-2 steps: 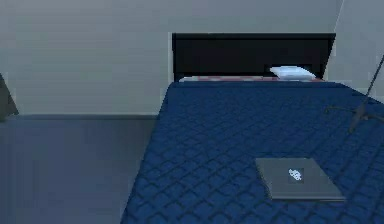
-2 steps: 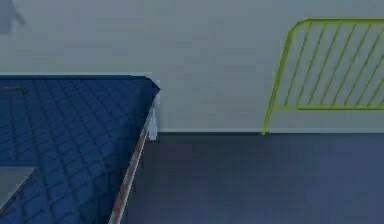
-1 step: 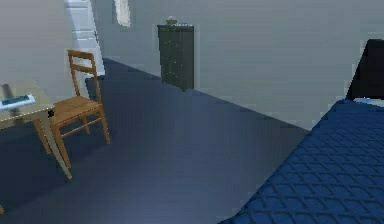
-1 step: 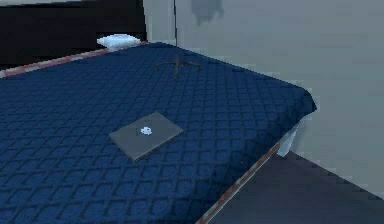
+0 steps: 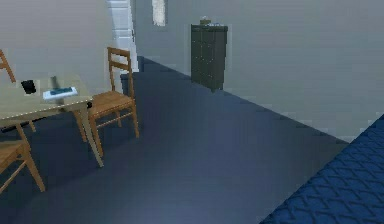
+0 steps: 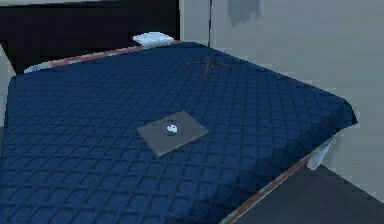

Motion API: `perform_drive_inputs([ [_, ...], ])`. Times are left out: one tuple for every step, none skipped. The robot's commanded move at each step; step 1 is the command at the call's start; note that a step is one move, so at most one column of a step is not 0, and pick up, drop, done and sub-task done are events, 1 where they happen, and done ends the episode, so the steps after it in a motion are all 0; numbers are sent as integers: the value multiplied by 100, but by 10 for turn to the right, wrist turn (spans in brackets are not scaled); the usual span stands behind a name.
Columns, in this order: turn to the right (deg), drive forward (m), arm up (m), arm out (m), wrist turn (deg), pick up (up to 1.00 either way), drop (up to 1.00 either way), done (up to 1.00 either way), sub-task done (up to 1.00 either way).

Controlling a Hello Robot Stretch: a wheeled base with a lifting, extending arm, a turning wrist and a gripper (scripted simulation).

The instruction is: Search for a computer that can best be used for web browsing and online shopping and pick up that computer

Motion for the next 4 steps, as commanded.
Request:
perform_drive_inputs([
  [0,0,50,0,0,0,0,0,0],
  [0,0,30,0,0,0,0,0,0],
  [0,0,0,42,0,0,0,0,0],
  [0,0,0,0,450,0,0,0,0],
])
